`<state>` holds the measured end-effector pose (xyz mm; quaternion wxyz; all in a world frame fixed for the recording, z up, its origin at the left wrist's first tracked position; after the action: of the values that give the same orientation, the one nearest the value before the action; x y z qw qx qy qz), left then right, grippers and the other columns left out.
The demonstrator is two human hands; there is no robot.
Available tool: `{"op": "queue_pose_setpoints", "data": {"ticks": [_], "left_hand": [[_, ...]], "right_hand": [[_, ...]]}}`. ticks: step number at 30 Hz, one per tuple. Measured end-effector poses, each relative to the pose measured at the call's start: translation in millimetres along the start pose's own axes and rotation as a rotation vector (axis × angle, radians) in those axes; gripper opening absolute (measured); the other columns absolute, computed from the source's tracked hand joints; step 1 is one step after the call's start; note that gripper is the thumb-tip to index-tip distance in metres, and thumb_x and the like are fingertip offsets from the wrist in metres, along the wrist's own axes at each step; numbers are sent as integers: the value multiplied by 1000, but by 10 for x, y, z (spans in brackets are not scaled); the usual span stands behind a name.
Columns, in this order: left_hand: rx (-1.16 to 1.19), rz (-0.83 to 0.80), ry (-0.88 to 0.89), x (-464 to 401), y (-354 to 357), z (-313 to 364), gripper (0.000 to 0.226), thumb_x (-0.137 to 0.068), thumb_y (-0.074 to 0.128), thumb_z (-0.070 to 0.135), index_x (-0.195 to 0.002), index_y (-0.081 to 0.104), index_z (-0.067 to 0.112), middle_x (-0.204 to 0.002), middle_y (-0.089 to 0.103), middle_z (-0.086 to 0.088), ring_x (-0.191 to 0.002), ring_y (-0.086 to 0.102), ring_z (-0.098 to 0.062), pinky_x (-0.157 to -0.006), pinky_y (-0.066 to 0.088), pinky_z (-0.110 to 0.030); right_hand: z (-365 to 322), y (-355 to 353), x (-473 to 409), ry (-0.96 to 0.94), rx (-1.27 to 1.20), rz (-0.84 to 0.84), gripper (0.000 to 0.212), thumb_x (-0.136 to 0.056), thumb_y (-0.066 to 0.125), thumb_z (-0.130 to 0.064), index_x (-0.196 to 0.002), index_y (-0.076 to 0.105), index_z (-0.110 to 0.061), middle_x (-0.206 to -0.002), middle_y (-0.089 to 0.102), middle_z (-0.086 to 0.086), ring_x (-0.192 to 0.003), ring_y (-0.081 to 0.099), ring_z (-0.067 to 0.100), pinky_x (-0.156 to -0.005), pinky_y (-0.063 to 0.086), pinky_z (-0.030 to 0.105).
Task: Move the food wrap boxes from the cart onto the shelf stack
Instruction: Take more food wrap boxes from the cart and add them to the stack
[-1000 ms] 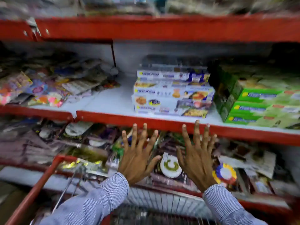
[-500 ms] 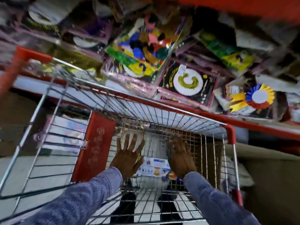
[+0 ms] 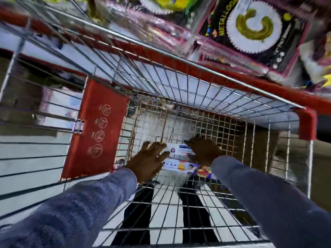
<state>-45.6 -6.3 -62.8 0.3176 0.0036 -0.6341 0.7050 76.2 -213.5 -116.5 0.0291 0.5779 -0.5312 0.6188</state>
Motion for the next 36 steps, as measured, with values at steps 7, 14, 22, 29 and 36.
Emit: {"op": "queue_pose_setpoints", "data": {"ticks": [7,14,22,29,36], "left_hand": [[-11,-129,34,-311,334,245,60,-90,68,26,-141,49,1,-138,57,-22,-121,59,-39,-102,51,-42],[165,-230,-165,-503,222,313,48,-87,51,-3,-135,48,5,-128,63,-15,-115,60,-35,-95,46,-42],[249,80,-163,23,-1512,109,62,-79,66,11,-139,52,15,-137,61,-12,-124,57,-35,-105,46,-39],[194,468,-45,640,-3573,79,74,-68,77,15,-138,55,21,-135,65,-9,-121,62,-30,-101,52,-38],[199,694,58,826,-5132,82,66,-70,77,12,-129,54,32,-124,71,-11,-113,57,-15,-92,43,-27]], "right_hand": [[32,-240,-15,94,-3,146,61,-87,63,-35,-138,40,-11,-133,56,17,-117,58,39,-91,51,47],[-97,-652,522,111,-20,350,65,-89,60,-40,-143,36,-15,-140,52,12,-116,58,36,-89,49,44],[-400,-2171,1747,120,9,709,53,-91,58,-44,-137,47,-20,-129,62,8,-114,60,31,-92,49,40],[-540,-3790,3071,115,52,976,52,-86,57,-57,-131,52,-32,-123,68,9,-109,64,33,-82,50,38],[-521,-4857,4007,117,87,1145,56,-86,64,-48,-137,53,-28,-128,64,9,-120,59,32,-96,49,40]]}}
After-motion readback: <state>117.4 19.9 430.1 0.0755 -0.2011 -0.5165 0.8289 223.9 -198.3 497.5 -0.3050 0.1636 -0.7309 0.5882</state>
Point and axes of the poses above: each hand's wrist, its own x-axis away from the middle knuckle, its own y-axis out of the palm, z = x × y, the point moved 2 cm from there along -x, towards the middle knuckle
